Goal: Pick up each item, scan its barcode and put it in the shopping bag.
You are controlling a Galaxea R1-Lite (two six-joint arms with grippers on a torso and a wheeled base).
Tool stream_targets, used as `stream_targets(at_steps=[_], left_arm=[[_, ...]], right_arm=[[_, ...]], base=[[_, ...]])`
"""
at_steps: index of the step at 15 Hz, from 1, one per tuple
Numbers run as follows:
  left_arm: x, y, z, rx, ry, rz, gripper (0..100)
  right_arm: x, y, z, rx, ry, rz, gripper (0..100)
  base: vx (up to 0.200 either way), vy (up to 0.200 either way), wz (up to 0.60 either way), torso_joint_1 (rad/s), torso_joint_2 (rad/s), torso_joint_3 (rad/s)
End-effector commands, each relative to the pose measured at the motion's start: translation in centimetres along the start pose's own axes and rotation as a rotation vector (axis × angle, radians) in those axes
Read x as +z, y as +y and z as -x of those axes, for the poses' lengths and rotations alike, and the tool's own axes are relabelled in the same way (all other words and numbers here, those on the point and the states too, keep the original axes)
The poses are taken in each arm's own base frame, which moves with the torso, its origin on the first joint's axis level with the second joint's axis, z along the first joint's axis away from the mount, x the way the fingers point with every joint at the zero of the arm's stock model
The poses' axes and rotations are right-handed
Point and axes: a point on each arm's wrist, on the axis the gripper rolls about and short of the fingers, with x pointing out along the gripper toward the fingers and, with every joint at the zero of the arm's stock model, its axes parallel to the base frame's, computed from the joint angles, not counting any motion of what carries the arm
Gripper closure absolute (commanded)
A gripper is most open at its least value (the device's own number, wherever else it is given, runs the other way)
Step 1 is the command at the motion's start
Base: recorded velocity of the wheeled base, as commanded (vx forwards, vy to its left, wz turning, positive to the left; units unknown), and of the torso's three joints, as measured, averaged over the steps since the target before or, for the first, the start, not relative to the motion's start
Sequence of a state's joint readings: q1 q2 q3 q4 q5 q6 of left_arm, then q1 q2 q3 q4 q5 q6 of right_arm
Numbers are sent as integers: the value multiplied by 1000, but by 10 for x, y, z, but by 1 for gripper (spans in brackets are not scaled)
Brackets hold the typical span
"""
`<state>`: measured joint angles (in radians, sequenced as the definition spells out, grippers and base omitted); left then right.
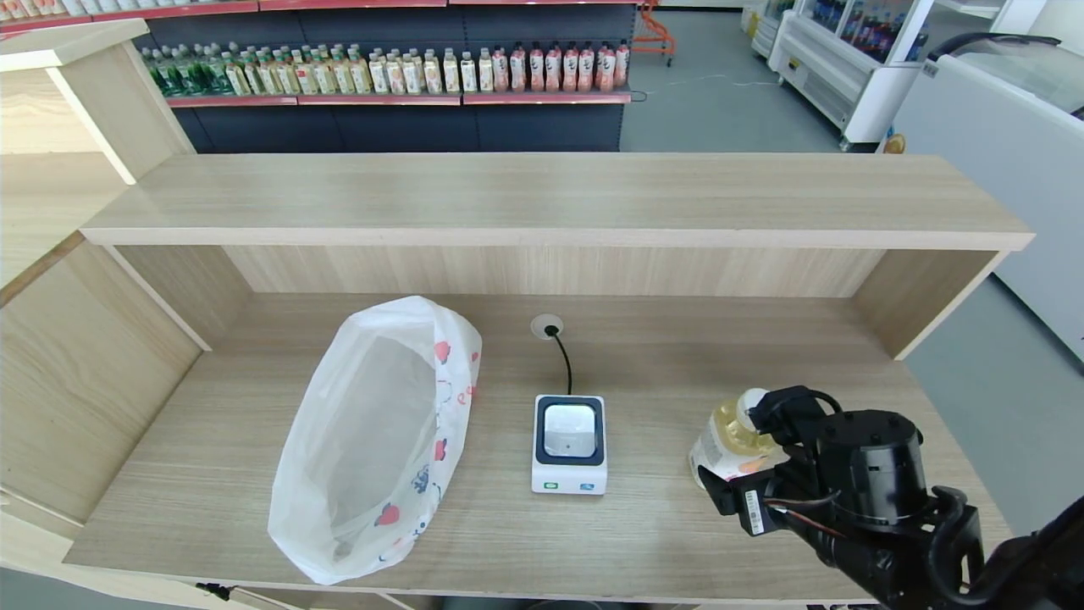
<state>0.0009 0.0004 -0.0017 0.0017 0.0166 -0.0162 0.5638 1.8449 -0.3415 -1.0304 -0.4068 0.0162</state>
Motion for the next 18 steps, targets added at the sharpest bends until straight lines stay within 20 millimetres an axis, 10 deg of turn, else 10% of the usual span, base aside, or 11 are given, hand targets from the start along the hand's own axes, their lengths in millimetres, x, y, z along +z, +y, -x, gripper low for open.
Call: stream_targets(at_steps=[1, 17, 18], left_arm=[[0, 0, 0, 1, 0, 1, 0], [0, 0, 0, 1, 0, 1, 0], [0, 0, 0, 1, 0, 1, 0]], right_arm=[[-10, 5, -13, -1, 19, 35, 0], [4, 29, -70, 11, -142, 30, 0], [4, 29, -70, 26, -142, 30, 100]], base=[[0, 0, 0, 0, 0, 0], [0, 0, 0, 0, 0, 0], [0, 0, 0, 0, 0, 0]])
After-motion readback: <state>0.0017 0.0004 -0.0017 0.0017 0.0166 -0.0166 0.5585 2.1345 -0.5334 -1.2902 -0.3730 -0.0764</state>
